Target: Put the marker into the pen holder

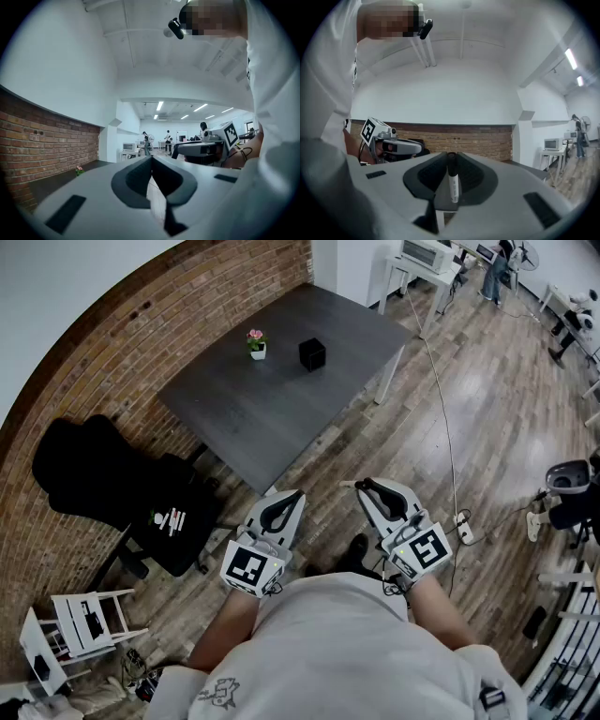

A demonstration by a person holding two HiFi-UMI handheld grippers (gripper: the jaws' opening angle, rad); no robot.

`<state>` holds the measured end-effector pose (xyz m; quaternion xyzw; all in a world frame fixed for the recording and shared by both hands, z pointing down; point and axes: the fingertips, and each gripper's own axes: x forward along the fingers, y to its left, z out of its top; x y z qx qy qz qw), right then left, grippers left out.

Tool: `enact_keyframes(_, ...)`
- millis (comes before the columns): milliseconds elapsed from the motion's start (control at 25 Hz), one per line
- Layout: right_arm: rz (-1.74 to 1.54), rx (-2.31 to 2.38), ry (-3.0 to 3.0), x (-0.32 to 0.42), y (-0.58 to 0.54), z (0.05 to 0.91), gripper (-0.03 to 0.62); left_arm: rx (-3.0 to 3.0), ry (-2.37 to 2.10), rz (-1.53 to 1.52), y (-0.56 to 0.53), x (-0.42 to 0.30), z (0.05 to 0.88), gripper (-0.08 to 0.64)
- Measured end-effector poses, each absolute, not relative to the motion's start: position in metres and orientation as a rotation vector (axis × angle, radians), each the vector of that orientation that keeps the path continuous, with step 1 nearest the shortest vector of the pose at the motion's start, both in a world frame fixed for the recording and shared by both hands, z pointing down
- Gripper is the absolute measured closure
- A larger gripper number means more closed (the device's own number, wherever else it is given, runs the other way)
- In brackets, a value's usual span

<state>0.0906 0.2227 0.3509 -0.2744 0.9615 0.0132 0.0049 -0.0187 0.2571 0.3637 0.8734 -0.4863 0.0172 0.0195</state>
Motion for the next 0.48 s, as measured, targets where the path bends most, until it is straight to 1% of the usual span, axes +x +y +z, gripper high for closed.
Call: enact_keyframes(480,0.001,-0.871,3.017,0.118,0.183,0.368,0.52,2.702,-1.459,0.066,0.217,0.016,0.379,0.549)
